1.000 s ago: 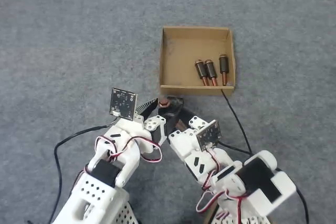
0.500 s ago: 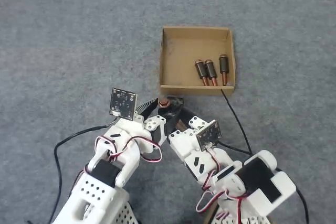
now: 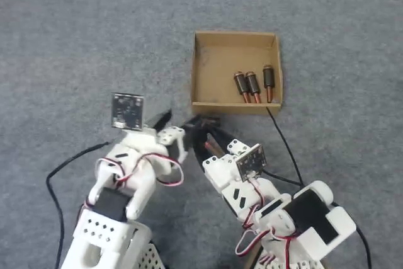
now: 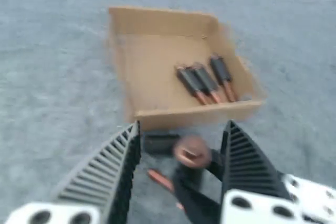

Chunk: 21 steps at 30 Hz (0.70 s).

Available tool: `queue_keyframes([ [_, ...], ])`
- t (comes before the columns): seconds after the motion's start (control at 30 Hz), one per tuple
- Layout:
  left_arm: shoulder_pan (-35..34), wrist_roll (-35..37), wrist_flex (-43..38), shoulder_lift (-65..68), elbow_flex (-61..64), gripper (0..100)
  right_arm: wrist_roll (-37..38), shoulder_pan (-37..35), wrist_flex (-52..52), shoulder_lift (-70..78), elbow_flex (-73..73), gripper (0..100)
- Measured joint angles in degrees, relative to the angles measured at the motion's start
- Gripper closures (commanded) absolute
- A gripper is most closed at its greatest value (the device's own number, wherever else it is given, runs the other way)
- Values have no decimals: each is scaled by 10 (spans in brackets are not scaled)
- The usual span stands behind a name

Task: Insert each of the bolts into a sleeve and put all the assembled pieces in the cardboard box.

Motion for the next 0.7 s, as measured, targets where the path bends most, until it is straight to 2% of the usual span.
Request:
queue_keyframes([
  [0.07, -30, 0, 0, 0, -2, 844, 0, 0, 0, 0, 0, 991],
  [0.17, -68, 0, 0, 0, -2, 990, 0, 0, 0, 0, 0, 991],
  [0.5, -180, 2, 32, 0, -2, 990, 0, 1, 0, 0, 0, 991],
  [0.7, -219, 3, 55, 0, 34, 990, 0, 36, -33, 0, 0, 991],
])
